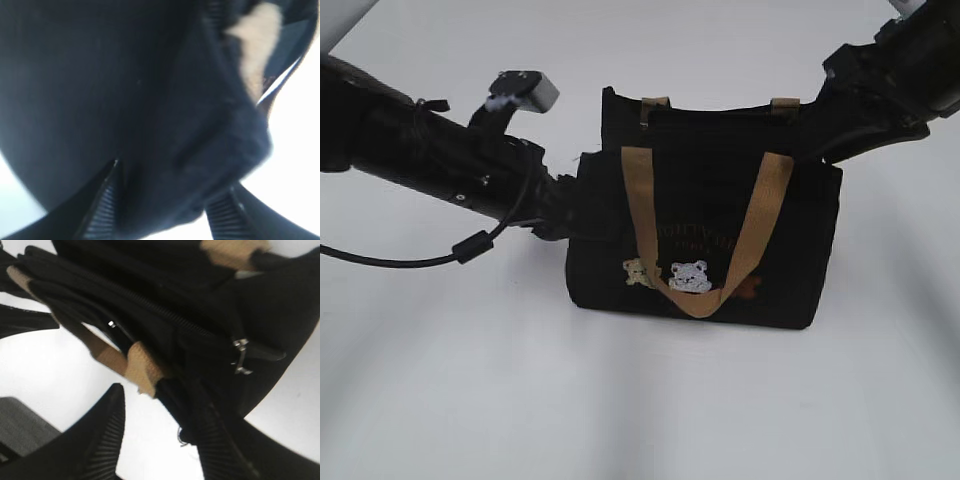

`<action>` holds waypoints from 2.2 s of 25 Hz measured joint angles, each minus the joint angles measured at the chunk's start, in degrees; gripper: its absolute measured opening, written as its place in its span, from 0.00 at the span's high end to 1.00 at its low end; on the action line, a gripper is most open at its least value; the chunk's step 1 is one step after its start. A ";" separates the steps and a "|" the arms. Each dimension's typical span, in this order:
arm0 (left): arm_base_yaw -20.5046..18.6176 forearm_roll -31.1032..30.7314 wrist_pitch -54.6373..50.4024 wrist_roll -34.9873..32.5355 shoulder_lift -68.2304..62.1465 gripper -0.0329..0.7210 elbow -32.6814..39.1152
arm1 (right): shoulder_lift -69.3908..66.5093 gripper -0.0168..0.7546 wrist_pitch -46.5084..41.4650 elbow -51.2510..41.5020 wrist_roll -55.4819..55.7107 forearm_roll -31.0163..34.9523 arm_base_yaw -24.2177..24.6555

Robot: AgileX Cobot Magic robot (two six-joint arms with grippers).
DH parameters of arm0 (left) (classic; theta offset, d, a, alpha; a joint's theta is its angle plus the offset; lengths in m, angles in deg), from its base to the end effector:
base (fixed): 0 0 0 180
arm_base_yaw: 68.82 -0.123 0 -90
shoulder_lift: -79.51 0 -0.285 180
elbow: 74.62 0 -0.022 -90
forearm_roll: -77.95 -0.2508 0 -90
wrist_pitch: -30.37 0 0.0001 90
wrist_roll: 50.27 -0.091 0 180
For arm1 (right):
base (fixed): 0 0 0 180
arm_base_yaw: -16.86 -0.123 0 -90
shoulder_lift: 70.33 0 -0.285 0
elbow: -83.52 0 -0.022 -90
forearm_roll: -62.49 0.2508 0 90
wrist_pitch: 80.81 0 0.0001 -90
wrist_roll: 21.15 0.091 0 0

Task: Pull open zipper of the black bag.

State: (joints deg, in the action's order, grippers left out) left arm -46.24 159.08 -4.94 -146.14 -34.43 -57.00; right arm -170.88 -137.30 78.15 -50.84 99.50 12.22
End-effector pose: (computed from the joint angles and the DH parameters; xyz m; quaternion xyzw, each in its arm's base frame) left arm 0.3198 -0.1894 0.1783 0.4007 0.8022 -0.2965 0.3288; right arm 0.3262 0.0723 0.2835 -0.1498 0.9346 0.2500 0.2041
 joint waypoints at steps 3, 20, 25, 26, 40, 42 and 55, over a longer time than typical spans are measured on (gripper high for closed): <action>0.00 -16.18 -1.37 21.75 4.22 0.48 0.08 | 1.71 0.55 -4.37 0.04 3.50 -1.58 -1.66; 0.00 -68.49 -8.19 88.49 59.50 0.58 22.06 | 45.75 0.61 -12.17 -29.70 25.23 -29.97 -11.28; 0.07 -75.36 -19.35 93.97 78.61 0.58 25.45 | 64.17 0.61 -10.95 -39.72 25.13 -30.54 -11.35; 0.07 -76.39 -20.92 94.21 81.99 0.58 26.23 | 67.40 0.61 -10.34 -41.22 24.63 -30.54 -11.35; 0.07 -78.37 -25.47 94.75 106.59 0.59 29.36 | 93.19 0.61 -6.81 -43.97 21.64 -30.74 -11.45; 0.12 -78.58 -25.47 94.75 106.59 0.60 29.36 | 93.19 0.61 -6.81 -44.03 21.64 -30.74 -11.45; -0.23 -78.53 -25.47 94.75 106.70 0.62 29.36 | 93.19 0.61 -6.52 -44.03 21.54 -30.74 -11.24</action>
State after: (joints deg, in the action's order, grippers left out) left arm -46.47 80.55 -30.42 -51.39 72.27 -27.64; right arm -77.69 -143.82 34.12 -29.30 68.77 0.98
